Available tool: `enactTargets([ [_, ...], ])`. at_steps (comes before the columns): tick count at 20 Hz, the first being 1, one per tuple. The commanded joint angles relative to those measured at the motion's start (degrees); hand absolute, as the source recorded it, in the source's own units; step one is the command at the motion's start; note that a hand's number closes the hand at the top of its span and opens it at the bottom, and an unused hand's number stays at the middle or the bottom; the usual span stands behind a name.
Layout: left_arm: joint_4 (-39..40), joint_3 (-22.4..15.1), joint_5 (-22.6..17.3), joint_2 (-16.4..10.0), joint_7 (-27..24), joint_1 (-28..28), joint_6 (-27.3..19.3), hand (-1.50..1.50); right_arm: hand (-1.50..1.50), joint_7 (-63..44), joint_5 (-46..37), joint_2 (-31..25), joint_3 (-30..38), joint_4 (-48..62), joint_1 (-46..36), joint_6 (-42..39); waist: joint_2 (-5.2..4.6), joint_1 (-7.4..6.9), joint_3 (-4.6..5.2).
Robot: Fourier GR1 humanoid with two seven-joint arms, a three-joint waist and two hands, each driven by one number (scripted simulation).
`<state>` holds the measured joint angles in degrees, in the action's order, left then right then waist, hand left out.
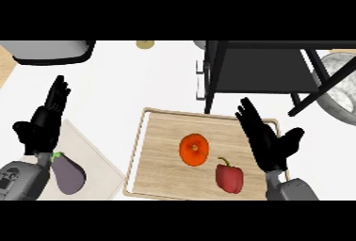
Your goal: Pick the squash from the tray and place it in the tiered shelf
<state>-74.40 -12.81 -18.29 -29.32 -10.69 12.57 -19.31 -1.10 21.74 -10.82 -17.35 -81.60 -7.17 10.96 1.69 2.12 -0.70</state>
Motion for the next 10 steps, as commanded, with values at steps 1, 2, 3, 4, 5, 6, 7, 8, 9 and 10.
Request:
enactTargets([
  [1,-0.78,-0.81,0.75,1.42,4.56,0.47,-0.54,0.00,1.50,-0.66,-3.26,-2.57,0.68,-8.26,1.81,3.22,-1.46,-1.39,0.72],
  [2,0.40,-0.73,-1.53,1.46,6.30,-0.12,0.98,0.00,1.50,2.69,-3.23,-7.42,4.79,-7.29,-0.31,0.44,-1.42,-0.95,0.71],
  [3,0.69,-2.52,-1.95,3.53,8.51,-2.47,-0.04,0.00,1.50,2.41,-5.58,-8.56,5.62,-7.54,-4.85,2.12,-1.34,-1.40,0.74],
  [4,3.86,-1.22,-3.98,3.03,7.81,-5.02,2.14,0.00,1.50,3.57,-6.97,-12.15,7.04,-9.11,-5.13,1.27,-1.40,-0.93,0.87],
  [5,3.61,-1.15,-5.31,2.77,10.69,-6.54,2.38,0.00,1.50,5.19,-9.24,-14.95,8.11,-10.37,-5.36,1.63,-1.06,-0.92,0.86],
  [6,5.02,-1.60,-6.45,3.60,12.09,-8.09,3.13,0.00,1.50,6.95,-10.22,-17.80,10.22,-11.10,-6.51,1.00,-1.15,-0.57,0.88],
  [7,4.99,-1.55,-6.72,4.60,11.70,-7.29,2.76,0.00,1.50,-0.63,-22.02,-26.96,6.76,-1.97,-2.02,4.83,-2.28,0.87,2.43],
  [8,5.00,-1.82,-8.21,5.33,14.02,-7.51,3.81,0.00,1.50,-3.81,-20.72,-25.70,7.16,-1.73,-1.27,6.09,-1.91,-0.11,1.30],
  [9,4.42,-2.33,-8.76,4.96,15.86,-7.93,5.24,0.00,1.50,-7.65,-16.85,-23.33,8.40,-3.46,-1.02,6.46,-1.58,-0.86,0.92],
  [10,3.88,-1.57,-9.56,4.03,16.00,-9.09,7.02,0.00,1.50,-6.42,-15.63,-20.42,7.94,-4.70,0.00,6.56,-1.57,-1.70,0.78],
])
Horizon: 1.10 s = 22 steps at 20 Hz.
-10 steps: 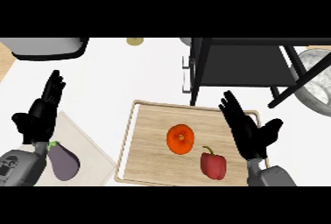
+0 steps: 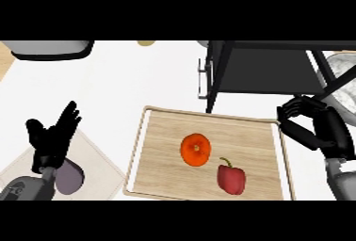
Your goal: Pick the squash from the tray and place it in the tiered shelf
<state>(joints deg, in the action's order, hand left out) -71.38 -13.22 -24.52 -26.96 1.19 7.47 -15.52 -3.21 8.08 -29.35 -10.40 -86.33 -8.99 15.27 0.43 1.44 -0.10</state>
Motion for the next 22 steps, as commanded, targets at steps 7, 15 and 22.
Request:
enactTargets([
  [7,0.48,-0.08,-2.92,1.91,6.74,-2.74,4.29,0.00,-1.50,-0.57,1.02,-5.09,-1.15,-12.38,8.13,-8.86,-0.31,-0.82,0.14],
  [15,-2.04,0.17,-1.82,2.25,7.43,-4.10,3.89,0.00,-1.50,-18.90,6.77,-14.32,-1.58,-28.85,5.28,-18.29,-0.25,-1.26,0.22],
  [22,-2.93,-0.24,-0.85,3.02,10.73,-1.43,3.57,0.00,-1.50,-46.66,2.09,-13.49,-8.17,-37.50,-7.16,-12.17,-0.41,-1.99,0.28],
])
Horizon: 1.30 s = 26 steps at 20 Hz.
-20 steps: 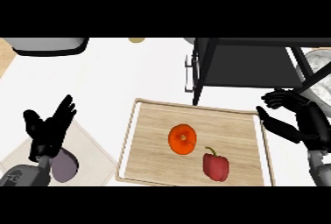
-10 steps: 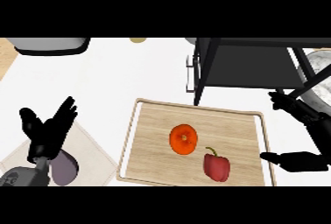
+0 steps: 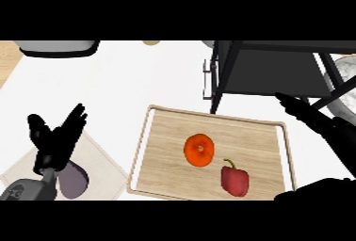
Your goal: Pick the squash from the tray and place it in the tiered shelf
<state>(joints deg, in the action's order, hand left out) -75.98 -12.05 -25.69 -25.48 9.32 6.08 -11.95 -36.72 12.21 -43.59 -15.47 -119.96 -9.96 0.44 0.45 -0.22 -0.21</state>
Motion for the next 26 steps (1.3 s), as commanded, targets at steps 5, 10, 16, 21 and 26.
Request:
enactTargets([
  [5,0.68,-2.30,2.15,2.32,1.62,-1.71,-0.46,0.00,-1.50,-25.59,-12.01,6.94,-11.75,1.74,-17.74,5.75,-0.54,-1.78,0.41],
  [10,3.10,-1.37,2.66,3.28,-0.82,-1.72,0.93,0.00,-1.50,-34.63,-17.70,12.74,-17.21,6.41,-23.68,4.23,-0.49,-0.79,0.38],
  [16,4.62,1.17,2.21,2.27,1.26,0.37,1.62,0.00,-1.50,-35.74,-21.68,18.10,-23.33,11.03,-23.71,2.13,-0.44,0.06,0.31],
  [21,0.95,2.27,1.68,1.41,2.00,-2.97,1.86,0.00,-1.50,-39.62,-23.41,20.65,-24.55,13.11,-24.75,0.47,-0.22,0.05,0.29],
  [26,4.66,2.72,2.59,3.24,1.10,-0.61,1.73,0.00,-1.50,-41.03,-28.27,23.72,-25.65,16.45,-24.84,1.46,-0.40,0.59,0.33],
])
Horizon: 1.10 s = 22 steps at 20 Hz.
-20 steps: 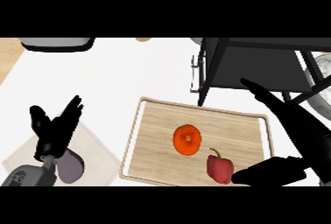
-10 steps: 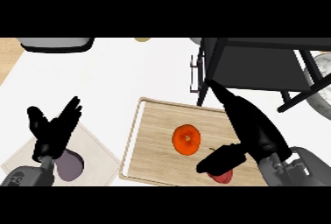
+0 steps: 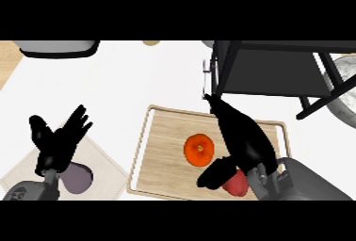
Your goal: Pick the squash from the tray and place it in the tiered shelf
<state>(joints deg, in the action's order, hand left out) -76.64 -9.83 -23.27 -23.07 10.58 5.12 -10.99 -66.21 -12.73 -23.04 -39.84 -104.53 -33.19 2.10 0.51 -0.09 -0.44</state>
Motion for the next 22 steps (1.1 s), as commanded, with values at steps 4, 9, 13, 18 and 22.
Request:
enactTargets([
  [4,2.71,0.21,0.70,0.67,1.42,-1.06,0.51,0.00,-1.50,-12.82,-5.56,4.18,-1.67,0.60,-1.00,-2.29,-0.34,0.41,0.53],
  [9,-1.21,0.75,1.25,0.55,3.07,-1.80,-0.11,0.00,-1.50,-6.26,-8.49,6.86,-0.65,7.53,2.60,-1.18,-0.47,-0.26,0.45],
  [13,-1.87,0.42,1.22,1.11,4.12,-2.28,0.75,0.00,-1.50,-11.25,-12.35,10.53,-2.25,5.87,1.72,-2.96,-0.34,-0.02,0.47],
  [18,0.53,0.94,2.31,2.75,1.18,-3.26,0.80,0.00,-1.50,-4.90,-16.25,10.71,-0.87,13.20,4.81,-1.51,-0.53,0.06,0.48],
  [22,-0.67,0.38,3.34,3.56,1.41,-4.41,0.90,0.00,-1.50,-4.97,-19.85,12.09,-1.59,12.45,6.06,-2.78,-0.38,0.12,0.46],
])
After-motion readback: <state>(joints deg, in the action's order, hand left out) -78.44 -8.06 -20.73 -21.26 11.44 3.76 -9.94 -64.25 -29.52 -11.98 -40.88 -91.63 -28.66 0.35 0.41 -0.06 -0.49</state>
